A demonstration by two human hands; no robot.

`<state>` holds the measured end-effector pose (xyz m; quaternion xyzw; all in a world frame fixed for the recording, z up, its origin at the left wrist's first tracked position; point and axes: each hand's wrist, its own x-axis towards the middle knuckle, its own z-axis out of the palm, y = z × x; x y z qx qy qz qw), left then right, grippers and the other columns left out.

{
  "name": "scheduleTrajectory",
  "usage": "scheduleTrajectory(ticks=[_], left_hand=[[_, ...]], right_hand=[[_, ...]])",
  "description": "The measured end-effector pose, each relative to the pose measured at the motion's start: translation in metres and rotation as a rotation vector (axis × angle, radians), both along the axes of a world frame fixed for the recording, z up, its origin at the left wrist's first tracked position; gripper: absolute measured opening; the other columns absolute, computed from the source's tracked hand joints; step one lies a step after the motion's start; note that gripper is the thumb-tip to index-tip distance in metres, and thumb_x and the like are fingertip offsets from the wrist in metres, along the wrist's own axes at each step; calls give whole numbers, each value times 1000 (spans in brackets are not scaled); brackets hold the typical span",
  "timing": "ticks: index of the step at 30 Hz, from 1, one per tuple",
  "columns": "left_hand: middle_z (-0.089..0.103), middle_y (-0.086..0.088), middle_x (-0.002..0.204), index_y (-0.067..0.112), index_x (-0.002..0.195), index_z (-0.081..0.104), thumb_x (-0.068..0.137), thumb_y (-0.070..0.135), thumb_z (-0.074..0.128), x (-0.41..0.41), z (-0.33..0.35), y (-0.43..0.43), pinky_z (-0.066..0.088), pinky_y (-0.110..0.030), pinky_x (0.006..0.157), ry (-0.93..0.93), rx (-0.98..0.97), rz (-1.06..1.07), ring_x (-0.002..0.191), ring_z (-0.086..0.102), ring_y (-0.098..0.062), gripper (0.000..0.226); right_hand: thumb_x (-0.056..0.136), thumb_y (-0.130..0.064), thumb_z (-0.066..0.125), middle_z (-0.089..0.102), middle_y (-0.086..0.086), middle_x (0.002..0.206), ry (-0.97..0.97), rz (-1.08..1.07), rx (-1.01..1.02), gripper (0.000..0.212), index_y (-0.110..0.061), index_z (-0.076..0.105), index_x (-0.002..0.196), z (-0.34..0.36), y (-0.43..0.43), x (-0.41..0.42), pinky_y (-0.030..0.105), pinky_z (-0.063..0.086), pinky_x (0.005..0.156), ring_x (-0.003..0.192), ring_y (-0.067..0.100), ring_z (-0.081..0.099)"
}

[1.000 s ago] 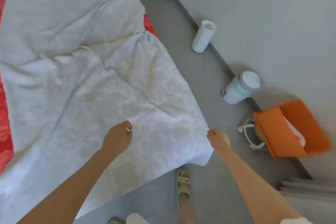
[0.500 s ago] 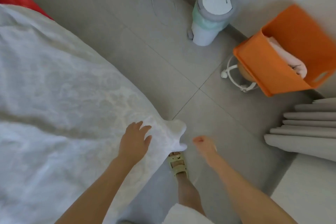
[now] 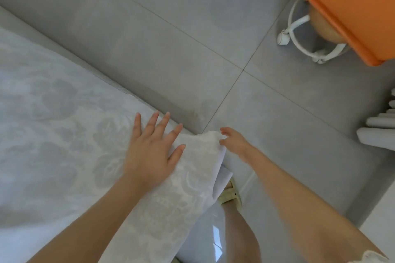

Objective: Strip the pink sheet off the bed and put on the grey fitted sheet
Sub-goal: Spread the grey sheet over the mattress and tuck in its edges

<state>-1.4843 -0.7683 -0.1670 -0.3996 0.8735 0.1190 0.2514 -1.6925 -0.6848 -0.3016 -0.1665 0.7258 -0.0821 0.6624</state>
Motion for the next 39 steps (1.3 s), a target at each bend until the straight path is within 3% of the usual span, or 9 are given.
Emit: scheduleTrajectory(ticks=[5,11,15,20,24,29,32,35,39], left_hand=[[49,-8,141,23,128,59,93,44,28,3,-16,2,14,-56,114,110,-37,3,135,39,-30,52],[53,-6,137,21,124,62,92,41,29,3,-22,1,17,-58,111,138,-73,-27,131,44,-30,50],[56,-7,134,19,121,65,92,37,30,3,-22,2,18,-57,111,163,-78,-23,129,47,-30,49],[59,-7,130,17,116,68,91,36,29,3,-22,2,17,-55,111,106,-26,-18,125,50,-31,49],[56,-7,134,18,121,64,92,39,24,0,-14,1,12,-53,112,7,22,28,127,48,-30,54],[65,-6,86,9,89,67,95,30,39,-29,64,42,48,-37,75,500,-89,576,79,59,-22,36],[58,-2,60,8,73,63,95,35,50,-47,147,77,46,-26,56,818,263,1158,56,53,-11,38],[65,-6,62,7,72,66,85,36,64,-41,203,101,57,-29,61,944,511,1415,60,65,-20,32],[68,-23,78,-4,77,66,82,16,68,1,251,132,59,-45,70,990,367,1544,77,67,-38,20]], right_hand=[[87,3,45,40,3,147,-46,162,-1,62,-20,34,144,-48,-25,2,32,30,111,133,22,40],[84,-7,47,54,-3,130,60,801,9,45,-20,59,125,-60,-41,-2,45,30,108,124,24,47],[87,-19,47,68,6,106,182,764,-93,28,-9,68,102,-50,-24,-22,38,35,91,104,26,58],[99,-22,42,66,4,96,330,549,-395,23,-10,61,103,24,7,-57,33,32,99,91,20,55],[88,-38,38,53,-4,53,585,463,-627,32,-17,62,91,109,32,-77,33,47,55,55,26,55],[88,-29,56,41,-7,40,617,412,-778,13,-26,67,83,220,40,-75,21,42,52,41,15,44],[87,-23,65,46,-3,42,347,342,-704,13,-32,66,79,279,48,-42,12,36,52,44,14,43],[87,-23,66,47,-3,43,86,298,-650,21,-40,61,75,332,62,10,12,33,48,41,8,38],[88,-25,65,40,-5,45,-152,297,-647,14,-34,67,77,383,96,76,21,30,46,41,7,31]])
